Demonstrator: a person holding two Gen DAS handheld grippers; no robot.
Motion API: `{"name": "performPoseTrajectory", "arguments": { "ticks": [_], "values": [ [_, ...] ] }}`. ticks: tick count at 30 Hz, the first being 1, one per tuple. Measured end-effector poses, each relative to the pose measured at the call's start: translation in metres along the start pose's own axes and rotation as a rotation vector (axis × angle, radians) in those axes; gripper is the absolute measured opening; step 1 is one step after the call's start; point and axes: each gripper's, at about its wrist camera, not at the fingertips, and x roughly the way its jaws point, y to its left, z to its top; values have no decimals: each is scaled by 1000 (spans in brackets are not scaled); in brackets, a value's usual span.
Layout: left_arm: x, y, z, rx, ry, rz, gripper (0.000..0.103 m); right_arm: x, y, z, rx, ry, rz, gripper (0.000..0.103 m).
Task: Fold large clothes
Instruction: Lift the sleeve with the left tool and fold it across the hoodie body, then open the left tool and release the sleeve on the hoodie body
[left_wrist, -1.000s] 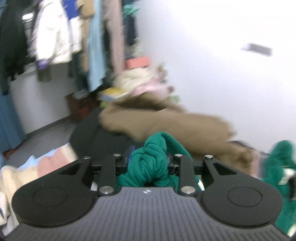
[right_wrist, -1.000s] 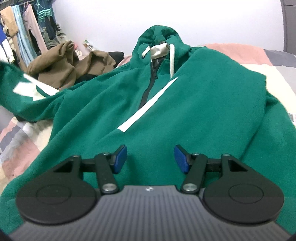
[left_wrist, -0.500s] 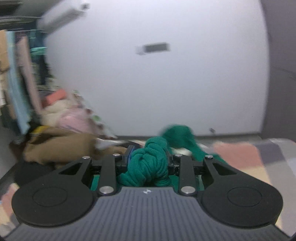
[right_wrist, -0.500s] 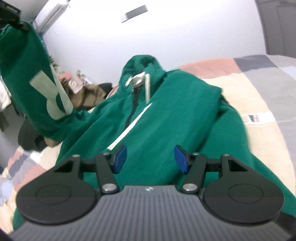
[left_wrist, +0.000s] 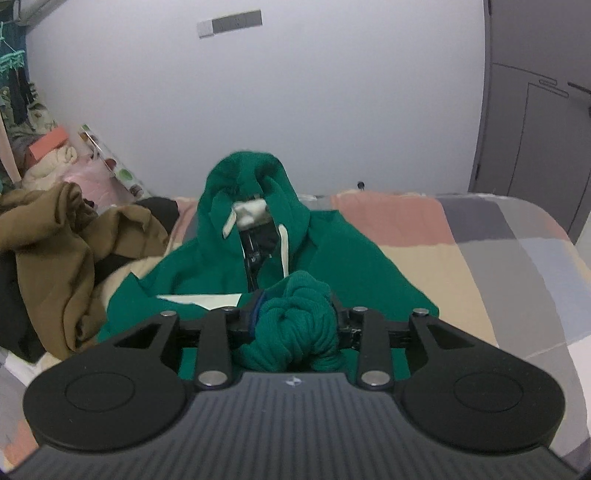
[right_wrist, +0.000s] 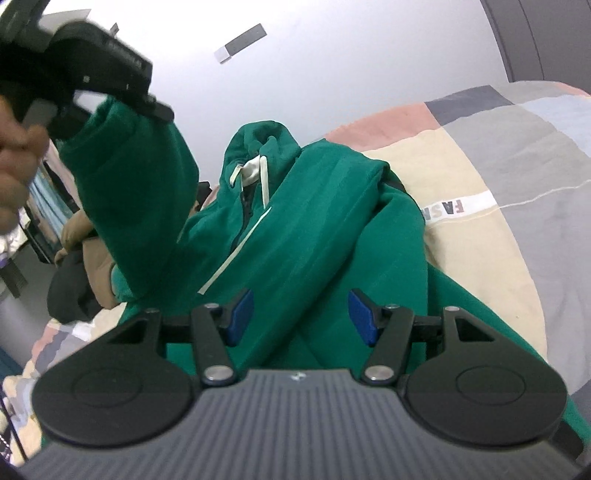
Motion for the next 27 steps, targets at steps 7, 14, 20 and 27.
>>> {"name": "performPoseTrajectory", "arguments": {
  "ticks": [7, 14, 20, 27],
  "values": [
    [-2, 26, -12, -27, 26, -61, 78, 1, 4, -2, -27, 2, -2, 61],
    [-25, 53, -42, -24, 30, -57, 78, -1, 10, -5, -65, -7, -19, 61],
    [-39, 108, -88, -45, 33, -19, 78, 2, 21, -6, -112, -4, -31, 61],
    [-14, 214, -141, -206, 85, 69, 78, 4, 20, -2, -99, 16, -96, 61]
  ]
}}
